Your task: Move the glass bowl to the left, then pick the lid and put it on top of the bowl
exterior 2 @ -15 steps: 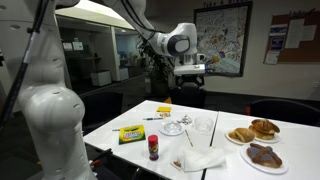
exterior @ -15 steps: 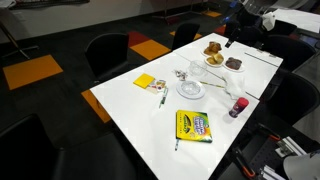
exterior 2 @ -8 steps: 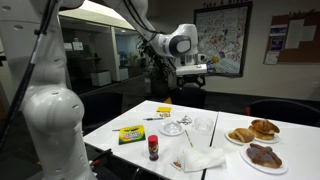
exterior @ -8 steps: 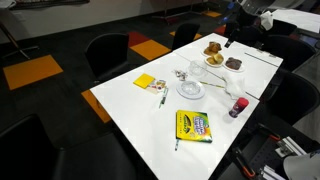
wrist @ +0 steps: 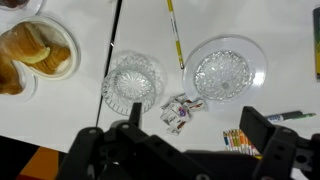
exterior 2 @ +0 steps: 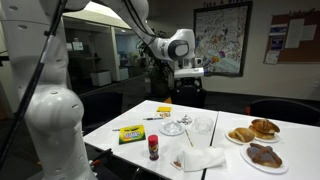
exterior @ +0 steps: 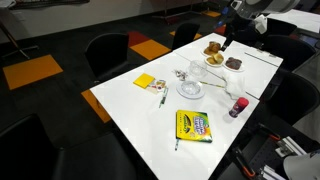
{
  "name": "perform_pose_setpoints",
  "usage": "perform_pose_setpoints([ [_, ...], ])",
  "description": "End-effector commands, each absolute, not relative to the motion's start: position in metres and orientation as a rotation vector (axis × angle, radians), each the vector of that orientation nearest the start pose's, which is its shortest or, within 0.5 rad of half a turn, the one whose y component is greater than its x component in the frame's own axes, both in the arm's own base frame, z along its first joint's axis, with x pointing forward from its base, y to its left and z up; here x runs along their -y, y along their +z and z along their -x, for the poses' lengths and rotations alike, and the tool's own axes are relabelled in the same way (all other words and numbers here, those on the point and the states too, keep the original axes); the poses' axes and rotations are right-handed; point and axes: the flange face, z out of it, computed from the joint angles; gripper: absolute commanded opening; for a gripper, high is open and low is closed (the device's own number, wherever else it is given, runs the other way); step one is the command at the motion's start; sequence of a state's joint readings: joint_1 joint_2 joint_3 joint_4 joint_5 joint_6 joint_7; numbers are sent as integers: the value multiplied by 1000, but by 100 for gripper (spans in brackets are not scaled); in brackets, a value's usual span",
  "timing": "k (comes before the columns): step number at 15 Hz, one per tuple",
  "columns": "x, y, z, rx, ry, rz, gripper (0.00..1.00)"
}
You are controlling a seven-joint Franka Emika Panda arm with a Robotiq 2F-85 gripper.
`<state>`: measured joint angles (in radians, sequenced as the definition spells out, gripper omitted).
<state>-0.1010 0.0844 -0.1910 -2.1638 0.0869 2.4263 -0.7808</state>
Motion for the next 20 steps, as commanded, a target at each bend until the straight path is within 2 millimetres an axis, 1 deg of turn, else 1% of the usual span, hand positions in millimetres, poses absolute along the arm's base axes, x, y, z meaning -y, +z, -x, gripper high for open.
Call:
perform_pose_setpoints([
  [1,158,344,-560,779,-207,3106,100],
  [5,161,321,-579,937,-111,3078,100],
  [8,172,309,-593,1066,-57,3047,100],
  [12,188,303,-606,1206,-126,2941,100],
  [16,211,294,-614,1339,-156,2768,100],
  [18,225,287,-616,1414,-119,2681,100],
  [20,239,277,-618,1484,-46,2619,100],
])
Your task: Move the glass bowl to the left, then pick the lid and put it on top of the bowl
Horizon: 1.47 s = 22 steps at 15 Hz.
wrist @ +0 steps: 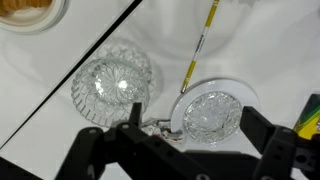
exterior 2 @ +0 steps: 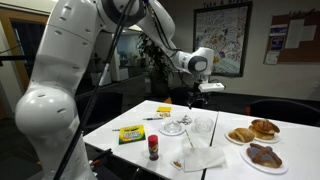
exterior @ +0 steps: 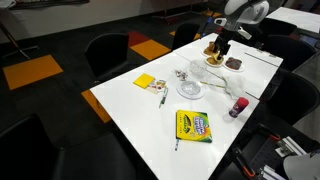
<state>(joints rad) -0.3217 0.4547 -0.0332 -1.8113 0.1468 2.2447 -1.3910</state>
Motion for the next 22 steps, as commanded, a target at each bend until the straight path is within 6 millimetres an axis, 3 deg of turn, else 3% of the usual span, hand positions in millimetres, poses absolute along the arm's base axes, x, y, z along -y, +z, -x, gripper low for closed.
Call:
perform_pose_setpoints([
  [1,246,271,-620,1515,-10,2599,100],
  [4,253,258,-629,1618,95,2581,100],
  [5,249,265,-618,1548,36,2612,100],
  [11,249,259,-620,1551,47,2610,100],
  [13,250,263,-629,1676,-81,2655,100],
  [18,228,262,-647,1835,-319,2767,100],
  [22,205,246,-647,1829,-337,2804,100],
])
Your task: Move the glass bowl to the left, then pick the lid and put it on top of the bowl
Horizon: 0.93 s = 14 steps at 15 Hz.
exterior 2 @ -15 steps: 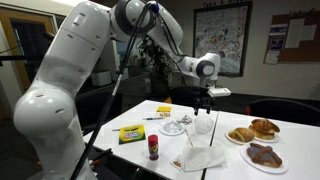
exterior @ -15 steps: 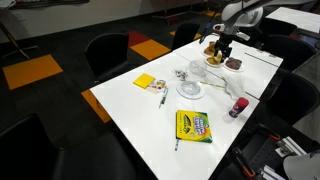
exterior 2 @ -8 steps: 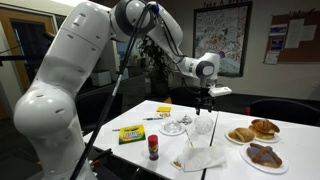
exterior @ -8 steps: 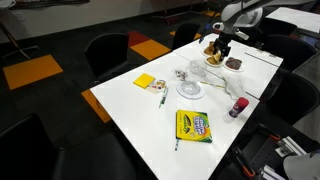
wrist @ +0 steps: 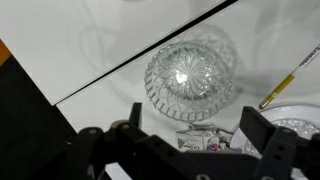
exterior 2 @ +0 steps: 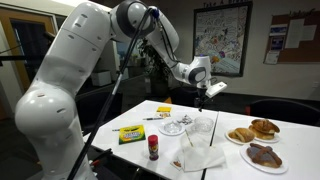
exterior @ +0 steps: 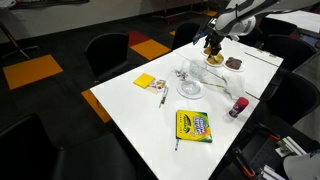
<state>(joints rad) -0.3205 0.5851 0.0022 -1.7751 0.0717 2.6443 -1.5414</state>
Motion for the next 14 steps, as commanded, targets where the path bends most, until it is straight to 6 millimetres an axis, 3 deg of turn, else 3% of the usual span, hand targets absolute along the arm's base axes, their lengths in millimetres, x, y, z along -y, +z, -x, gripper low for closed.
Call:
perform_pose_setpoints([
  [1,203,240,-646,1774,-285,2832,100],
  [7,203,213,-641,1541,-152,2949,100],
  [14,200,177,-641,1613,-171,2831,100],
])
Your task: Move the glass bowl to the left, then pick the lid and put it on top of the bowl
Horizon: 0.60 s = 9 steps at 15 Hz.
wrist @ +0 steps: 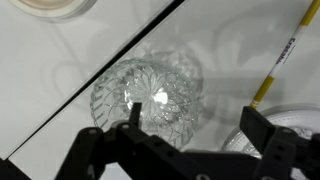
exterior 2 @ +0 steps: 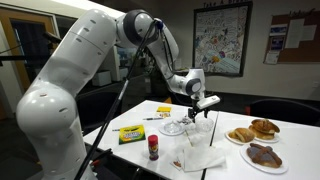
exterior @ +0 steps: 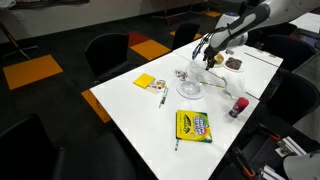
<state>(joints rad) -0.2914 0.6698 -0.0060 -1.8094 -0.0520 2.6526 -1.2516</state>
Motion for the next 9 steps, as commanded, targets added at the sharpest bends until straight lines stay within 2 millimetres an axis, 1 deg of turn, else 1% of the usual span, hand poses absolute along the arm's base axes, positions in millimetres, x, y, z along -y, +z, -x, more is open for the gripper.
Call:
perform_pose_setpoints([
  [1,202,173,-641,1627,-170,2819,100],
  [6,218,161,-641,1670,-162,2781,100],
  [7,221,159,-641,1677,-161,2773,84],
  [8,225,158,-641,1687,-159,2768,72],
  [9,227,155,-641,1699,-159,2759,67],
])
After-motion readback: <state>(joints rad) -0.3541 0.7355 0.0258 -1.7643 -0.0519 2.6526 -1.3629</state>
